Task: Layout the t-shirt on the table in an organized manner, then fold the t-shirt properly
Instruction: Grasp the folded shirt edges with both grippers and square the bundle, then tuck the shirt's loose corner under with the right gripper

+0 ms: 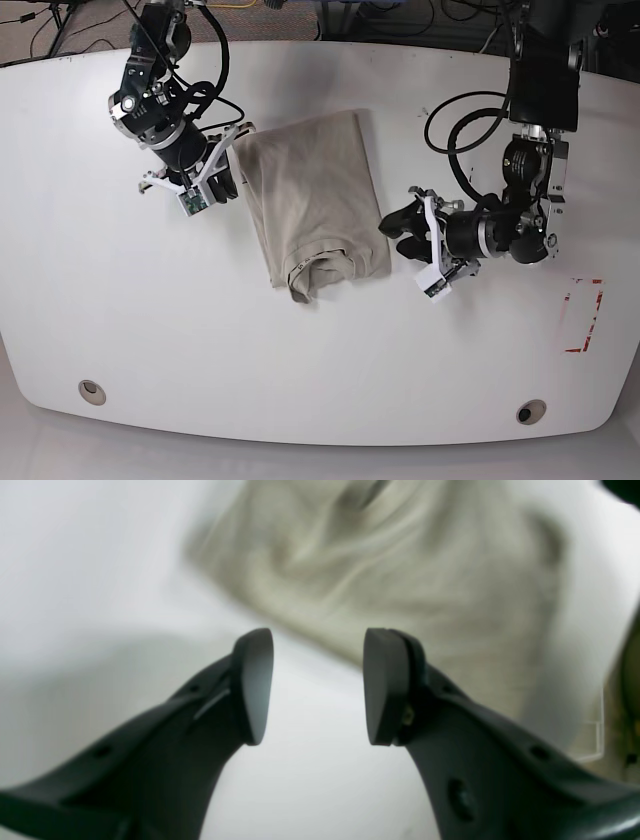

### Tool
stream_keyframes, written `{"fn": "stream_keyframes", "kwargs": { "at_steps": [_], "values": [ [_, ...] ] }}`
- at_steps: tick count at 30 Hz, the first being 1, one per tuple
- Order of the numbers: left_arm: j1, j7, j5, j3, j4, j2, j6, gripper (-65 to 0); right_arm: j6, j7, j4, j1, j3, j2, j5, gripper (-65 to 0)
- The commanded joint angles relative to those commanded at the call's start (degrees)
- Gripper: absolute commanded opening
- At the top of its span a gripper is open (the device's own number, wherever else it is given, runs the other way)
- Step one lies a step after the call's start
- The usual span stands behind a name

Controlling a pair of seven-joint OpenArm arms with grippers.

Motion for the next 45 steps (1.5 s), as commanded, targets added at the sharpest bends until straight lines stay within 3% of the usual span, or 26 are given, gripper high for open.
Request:
{"fn": "stream_keyframes", "kwargs": {
  "at_steps": [7, 11, 15, 19, 29, 35, 45],
  "values": [
    [4.57, -0.18, 2.64, 0.09, 0.53, 5.27, 0.0, -38.5, 0.0, 0.26, -8.44, 3.08, -0.26, 0.26, -3.08, -57.7],
    [6.33, -0.26, 7.56, 0.09, -2.55, 8.62, 0.0, -38.5, 0.0, 2.99, -12.92, 3.6, -0.26, 0.26, -3.08, -57.7],
    [6.77, -1.49, 12.04, 0.09, -6.07, 9.49, 0.0, -38.5, 0.0, 4.66, -14.24, 3.43, -0.35, -0.7, -3.34, -57.7],
    [7.03, -4.22, 14.24, 0.09, -8.97, 9.05, 0.0, -38.5, 0.0, 4.66, -14.33, 2.64, -0.35, -1.23, -3.52, -57.7],
    [6.68, -4.75, 13.8, 0.0, -12.75, 2.29, 0.0, -38.5, 0.0, 4.4, -6.51, 0.88, -0.53, -1.41, -2.9, -57.7],
    [6.59, -4.75, 13.8, -0.18, -12.75, -0.7, 0.0, -38.5, 0.0, 1.76, -3.96, 3.78, -5.71, -1.41, -2.9, -57.7],
    [5.71, -4.75, 13.8, -0.18, -12.75, -1.85, 0.0, -38.5, 0.0, 1.76, -15.47, 15.38, -11.34, -5.71, -3.52, -57.7]
  ]
}}
